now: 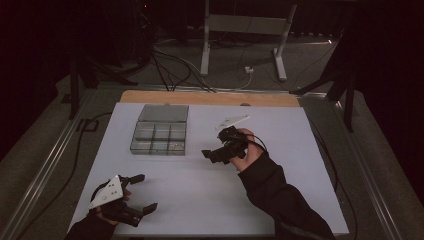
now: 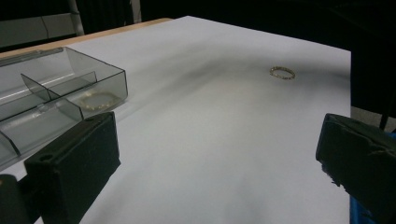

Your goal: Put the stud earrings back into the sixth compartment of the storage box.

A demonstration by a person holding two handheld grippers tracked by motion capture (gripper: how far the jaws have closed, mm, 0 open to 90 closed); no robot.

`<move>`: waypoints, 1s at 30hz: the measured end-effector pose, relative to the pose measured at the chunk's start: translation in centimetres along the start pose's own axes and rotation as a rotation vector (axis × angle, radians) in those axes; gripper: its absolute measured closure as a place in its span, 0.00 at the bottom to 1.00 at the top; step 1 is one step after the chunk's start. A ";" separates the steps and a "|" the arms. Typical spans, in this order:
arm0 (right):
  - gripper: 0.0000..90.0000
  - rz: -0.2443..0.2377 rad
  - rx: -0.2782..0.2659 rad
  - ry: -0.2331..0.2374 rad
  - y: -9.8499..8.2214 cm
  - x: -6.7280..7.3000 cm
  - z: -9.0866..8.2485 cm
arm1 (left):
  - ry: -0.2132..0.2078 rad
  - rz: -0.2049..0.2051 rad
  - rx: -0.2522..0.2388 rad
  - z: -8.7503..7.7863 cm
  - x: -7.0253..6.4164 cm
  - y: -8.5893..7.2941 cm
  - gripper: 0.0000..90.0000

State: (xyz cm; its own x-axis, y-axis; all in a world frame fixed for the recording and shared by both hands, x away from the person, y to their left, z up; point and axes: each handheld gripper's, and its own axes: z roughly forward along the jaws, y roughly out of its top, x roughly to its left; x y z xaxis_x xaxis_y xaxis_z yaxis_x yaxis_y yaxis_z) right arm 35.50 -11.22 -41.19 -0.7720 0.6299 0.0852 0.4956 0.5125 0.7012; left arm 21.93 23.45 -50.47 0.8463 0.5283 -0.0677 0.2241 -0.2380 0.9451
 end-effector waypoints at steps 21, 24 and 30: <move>0.16 0.089 -0.019 -0.016 -8.2 -1.7 -3.5 | 0.003 -0.002 0.003 0.1 0.0 0.0 0.00; 0.16 0.095 -0.018 -0.028 -9.4 -1.9 -4.0 | 0.002 -0.003 0.003 0.1 0.0 0.0 0.00; 0.15 0.154 -0.007 -0.075 -11.3 -2.4 -5.1 | 0.004 -0.003 0.004 0.1 0.0 0.0 0.00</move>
State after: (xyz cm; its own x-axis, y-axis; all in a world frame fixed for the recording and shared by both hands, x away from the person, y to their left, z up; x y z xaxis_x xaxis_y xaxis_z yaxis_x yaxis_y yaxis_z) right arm 29.71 -21.54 -45.73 -0.6556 0.7422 0.1391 0.6025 0.4031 0.6888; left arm 22.01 23.36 -50.52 0.8437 0.5324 -0.0695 0.2287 -0.2392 0.9436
